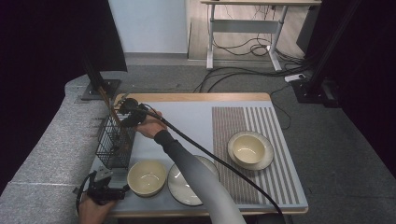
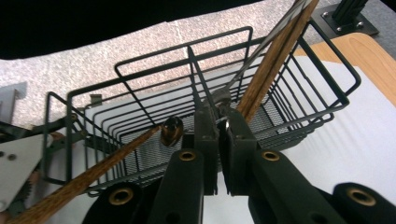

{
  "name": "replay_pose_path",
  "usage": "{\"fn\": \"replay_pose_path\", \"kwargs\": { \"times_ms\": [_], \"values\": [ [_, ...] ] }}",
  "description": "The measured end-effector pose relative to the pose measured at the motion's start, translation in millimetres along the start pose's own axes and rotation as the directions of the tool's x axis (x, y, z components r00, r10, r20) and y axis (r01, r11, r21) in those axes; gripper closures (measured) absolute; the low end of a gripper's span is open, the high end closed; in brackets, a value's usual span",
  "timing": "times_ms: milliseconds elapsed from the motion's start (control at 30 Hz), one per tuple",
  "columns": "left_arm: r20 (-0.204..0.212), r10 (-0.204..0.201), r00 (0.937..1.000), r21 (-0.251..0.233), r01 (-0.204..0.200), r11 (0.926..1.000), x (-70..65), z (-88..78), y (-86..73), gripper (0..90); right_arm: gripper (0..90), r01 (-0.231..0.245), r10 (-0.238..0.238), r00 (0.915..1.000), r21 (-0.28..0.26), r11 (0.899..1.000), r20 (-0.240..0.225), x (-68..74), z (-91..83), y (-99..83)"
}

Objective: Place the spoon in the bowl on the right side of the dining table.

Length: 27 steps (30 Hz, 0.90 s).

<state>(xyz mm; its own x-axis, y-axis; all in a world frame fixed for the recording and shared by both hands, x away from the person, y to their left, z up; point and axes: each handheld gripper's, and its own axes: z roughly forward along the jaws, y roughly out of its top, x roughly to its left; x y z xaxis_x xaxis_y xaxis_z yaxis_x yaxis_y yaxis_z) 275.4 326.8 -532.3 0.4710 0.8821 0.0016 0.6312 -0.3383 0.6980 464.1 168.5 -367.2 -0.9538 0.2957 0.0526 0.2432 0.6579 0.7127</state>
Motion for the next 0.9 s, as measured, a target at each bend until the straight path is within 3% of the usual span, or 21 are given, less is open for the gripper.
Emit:
{"fn": "replay_pose_path", "kwargs": {
  "times_ms": [100,400,900],
  "values": [
    [-0.001,-0.001,1.0000,-0.001,0.001,1.0000,-0.1,0.1,0.0,0.0,88.6,-0.012,0.011,0.9997,-0.015,1.000,-0.023,1.7,-3.6,0.3],
    [0.000,0.000,1.0000,0.000,0.000,1.0000,-0.1,0.0,0.0,0.0,89.1,0.054,-0.054,0.9985,-0.012,0.998,0.007,14.3,-12.9,2.9],
    [-0.001,0.000,1.0000,-0.001,0.000,1.0000,-0.2,0.1,0.0,0.0,89.2,0.093,-0.091,0.9950,-0.041,0.995,0.040,26.7,-46.9,10.8]
  ]
}}
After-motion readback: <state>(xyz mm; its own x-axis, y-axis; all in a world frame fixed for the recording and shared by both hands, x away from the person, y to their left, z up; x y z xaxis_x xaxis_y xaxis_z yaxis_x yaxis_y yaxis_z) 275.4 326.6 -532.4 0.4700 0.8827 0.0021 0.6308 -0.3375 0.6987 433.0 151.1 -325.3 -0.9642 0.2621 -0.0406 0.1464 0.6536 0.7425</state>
